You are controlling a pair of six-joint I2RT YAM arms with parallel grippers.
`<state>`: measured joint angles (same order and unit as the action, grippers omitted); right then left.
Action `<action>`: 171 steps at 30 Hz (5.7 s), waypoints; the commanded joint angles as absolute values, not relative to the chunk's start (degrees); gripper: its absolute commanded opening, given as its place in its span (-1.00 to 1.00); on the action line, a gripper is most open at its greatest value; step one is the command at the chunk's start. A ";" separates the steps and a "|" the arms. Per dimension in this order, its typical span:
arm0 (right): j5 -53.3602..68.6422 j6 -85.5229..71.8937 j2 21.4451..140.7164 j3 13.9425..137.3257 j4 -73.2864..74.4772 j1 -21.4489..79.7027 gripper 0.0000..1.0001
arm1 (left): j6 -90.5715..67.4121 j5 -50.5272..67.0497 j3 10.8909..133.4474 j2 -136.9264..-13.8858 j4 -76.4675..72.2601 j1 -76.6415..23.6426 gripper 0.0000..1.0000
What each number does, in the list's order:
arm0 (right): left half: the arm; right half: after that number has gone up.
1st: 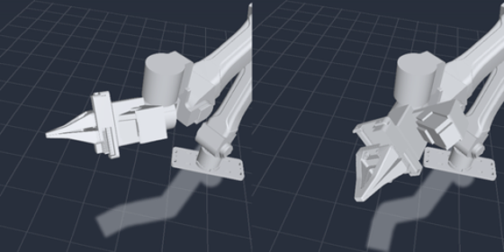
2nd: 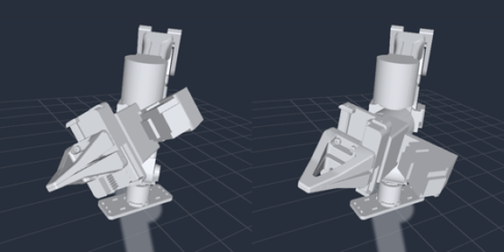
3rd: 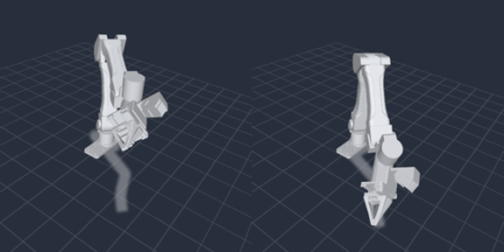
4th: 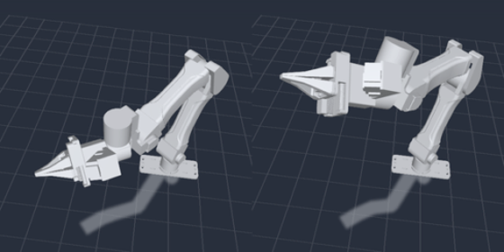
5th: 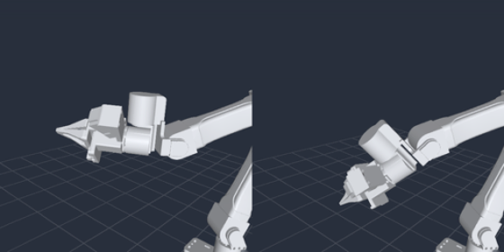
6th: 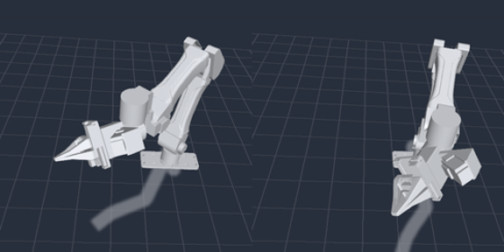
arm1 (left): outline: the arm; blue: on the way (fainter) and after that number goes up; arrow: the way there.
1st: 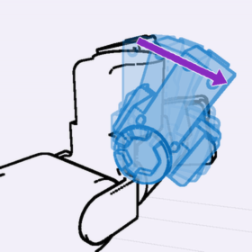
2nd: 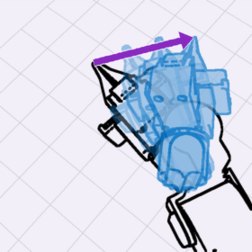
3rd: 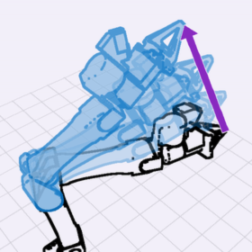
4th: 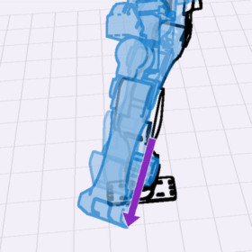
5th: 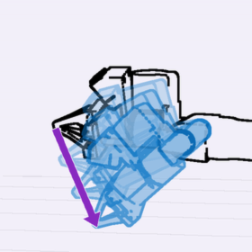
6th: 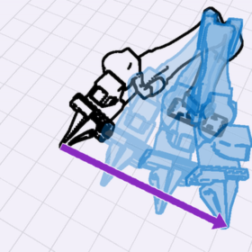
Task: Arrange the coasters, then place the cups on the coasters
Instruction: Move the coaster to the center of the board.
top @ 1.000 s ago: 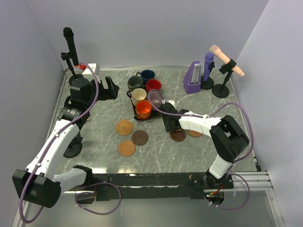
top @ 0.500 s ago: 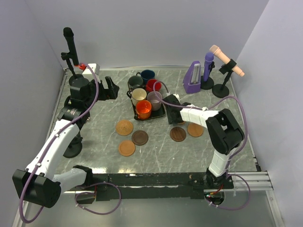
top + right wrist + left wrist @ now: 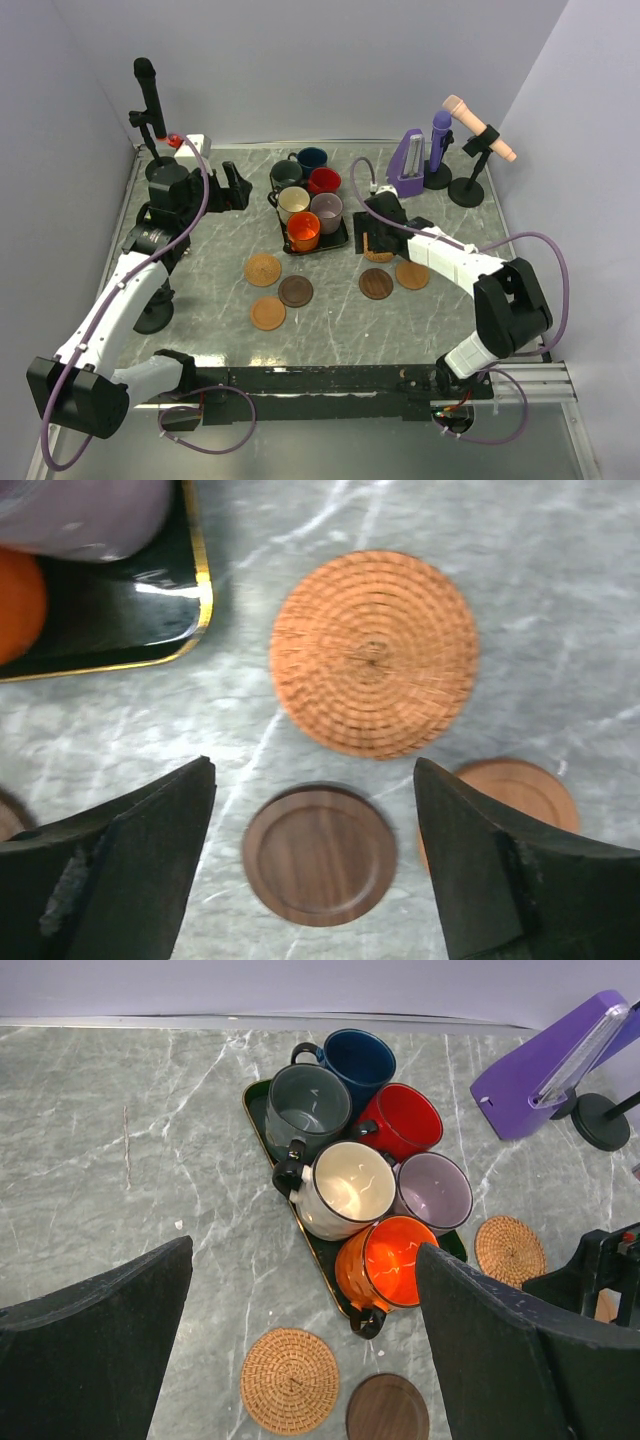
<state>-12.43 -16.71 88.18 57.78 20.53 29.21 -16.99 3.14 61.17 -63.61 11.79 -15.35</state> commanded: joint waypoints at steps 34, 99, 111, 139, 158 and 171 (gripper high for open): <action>-13.45 -23.47 101.77 60.46 20.83 22.94 0.78 | -16.96 3.87 61.70 -64.42 10.11 -15.64 0.93; -2.55 -15.21 74.37 61.97 24.08 19.78 0.96 | -20.83 7.46 54.85 -65.04 12.91 -15.91 0.96; 5.97 -14.94 58.20 54.94 27.77 20.04 0.86 | -17.76 10.20 51.59 -77.42 18.28 -14.33 0.98; 10.64 -18.81 47.37 46.50 24.70 20.13 0.72 | -18.37 10.11 48.07 -88.94 21.36 -18.89 0.45; 10.98 -18.28 46.76 45.44 24.52 20.04 0.71 | -20.48 5.80 48.52 -96.15 21.09 -29.88 0.15; 10.98 -17.14 46.67 46.32 26.02 20.04 0.73 | -17.93 -5.96 49.92 -88.33 21.36 -29.89 0.29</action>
